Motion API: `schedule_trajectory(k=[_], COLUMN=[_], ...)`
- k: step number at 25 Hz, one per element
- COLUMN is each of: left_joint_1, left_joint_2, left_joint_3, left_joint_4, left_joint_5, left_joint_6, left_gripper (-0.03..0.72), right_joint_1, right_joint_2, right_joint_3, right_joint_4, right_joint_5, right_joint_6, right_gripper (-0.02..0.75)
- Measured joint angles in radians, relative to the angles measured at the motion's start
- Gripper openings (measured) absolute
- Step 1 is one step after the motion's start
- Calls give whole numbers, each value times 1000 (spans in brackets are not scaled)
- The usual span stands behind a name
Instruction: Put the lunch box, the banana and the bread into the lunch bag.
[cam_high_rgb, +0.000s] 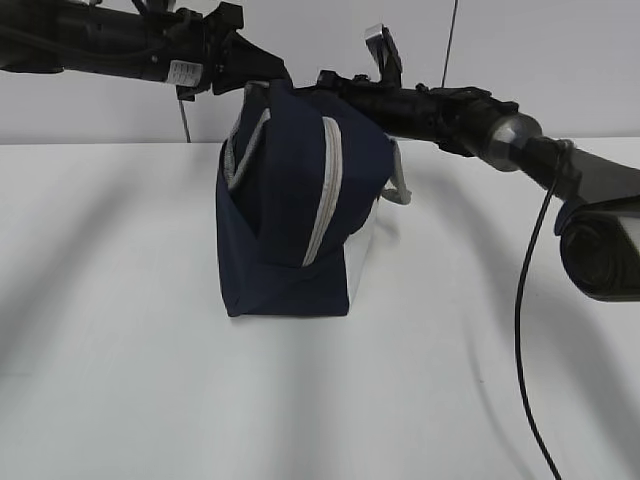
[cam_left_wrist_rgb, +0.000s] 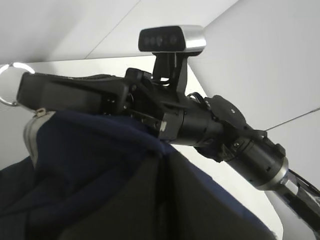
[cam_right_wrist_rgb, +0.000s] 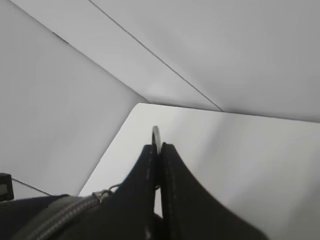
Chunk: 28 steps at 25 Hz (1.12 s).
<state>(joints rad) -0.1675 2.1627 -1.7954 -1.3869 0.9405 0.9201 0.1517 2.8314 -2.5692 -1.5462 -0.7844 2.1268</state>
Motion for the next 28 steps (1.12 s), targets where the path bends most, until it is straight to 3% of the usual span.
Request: schedule_trajectory(k=[6, 9, 28], left_joint_1=[4, 4, 8], left_joint_2=[2, 2, 10], left_joint_3=[0, 0, 0], left_joint_4=[3, 3, -10], left_joint_5=[-4, -5, 14], left_joint_6=[10, 11, 64], left_gripper=[14, 14, 36], right_joint_1=[8, 10, -1], right_joint_2=[-17, -21, -36], right_joint_3=[-10, -11, -11], right_joint_4=[-173, -205, -230], right_joint_5=[48, 56, 69], right_joint_6=[347, 475, 594], right_gripper=[-16, -16, -1])
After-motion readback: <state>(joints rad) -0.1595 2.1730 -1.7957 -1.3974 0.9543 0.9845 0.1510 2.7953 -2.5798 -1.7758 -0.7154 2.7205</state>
